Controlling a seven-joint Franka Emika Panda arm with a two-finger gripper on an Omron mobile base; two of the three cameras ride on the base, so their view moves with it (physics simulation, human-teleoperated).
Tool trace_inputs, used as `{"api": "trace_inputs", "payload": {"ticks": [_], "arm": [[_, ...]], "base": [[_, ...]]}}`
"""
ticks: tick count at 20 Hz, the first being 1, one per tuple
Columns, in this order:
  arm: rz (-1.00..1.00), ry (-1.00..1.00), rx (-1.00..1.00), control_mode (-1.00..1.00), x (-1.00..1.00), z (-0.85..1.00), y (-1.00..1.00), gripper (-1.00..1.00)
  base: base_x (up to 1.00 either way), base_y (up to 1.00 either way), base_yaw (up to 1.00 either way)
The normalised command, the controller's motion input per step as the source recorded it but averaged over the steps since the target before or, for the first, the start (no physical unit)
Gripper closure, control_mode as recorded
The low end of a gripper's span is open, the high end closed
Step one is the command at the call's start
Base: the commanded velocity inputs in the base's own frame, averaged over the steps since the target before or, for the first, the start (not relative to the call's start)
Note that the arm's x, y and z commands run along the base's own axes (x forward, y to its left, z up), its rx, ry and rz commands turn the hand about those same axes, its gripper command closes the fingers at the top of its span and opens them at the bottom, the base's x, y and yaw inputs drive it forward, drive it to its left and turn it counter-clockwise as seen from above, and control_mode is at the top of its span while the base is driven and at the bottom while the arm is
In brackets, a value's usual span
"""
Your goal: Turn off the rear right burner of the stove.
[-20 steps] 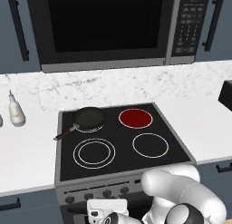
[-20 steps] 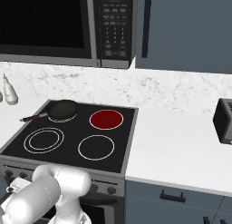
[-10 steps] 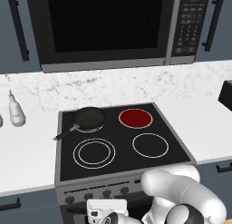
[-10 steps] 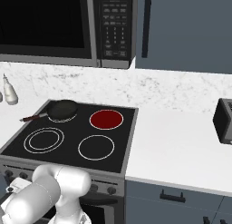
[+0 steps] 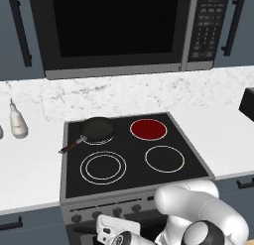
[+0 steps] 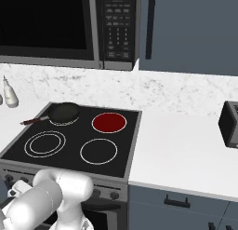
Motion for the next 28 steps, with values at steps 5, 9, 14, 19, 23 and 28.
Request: {"api": "trace_inputs", "payload": {"ticks": [5,9,14,19,23,28], "arm": [[-0.20,-0.04,0.66,-1.00,0.00,0.00,-0.45,1.00],[-0.26,-0.10,0.65,-1.00,0.01,0.00,-0.37,1.00],[-0.32,-0.15,0.66,-1.00,0.07,0.00,-0.45,1.00],[-0.35,-0.20,0.64,-1.00,0.11,0.04,-0.55,1.00],[-0.41,-0.22,0.70,-1.00,0.00,0.02,-0.69,1.00],[-0.46,-0.22,0.74,-1.00,0.00,0.00,-0.68,1.00]], "base": [[0.00,0.00,0.00],[0.00,0.00,0.00],[0.00,0.00,0.00],[0.00,0.00,0.00],[0.00,0.00,0.00],[0.00,0.00,0.00]]}}
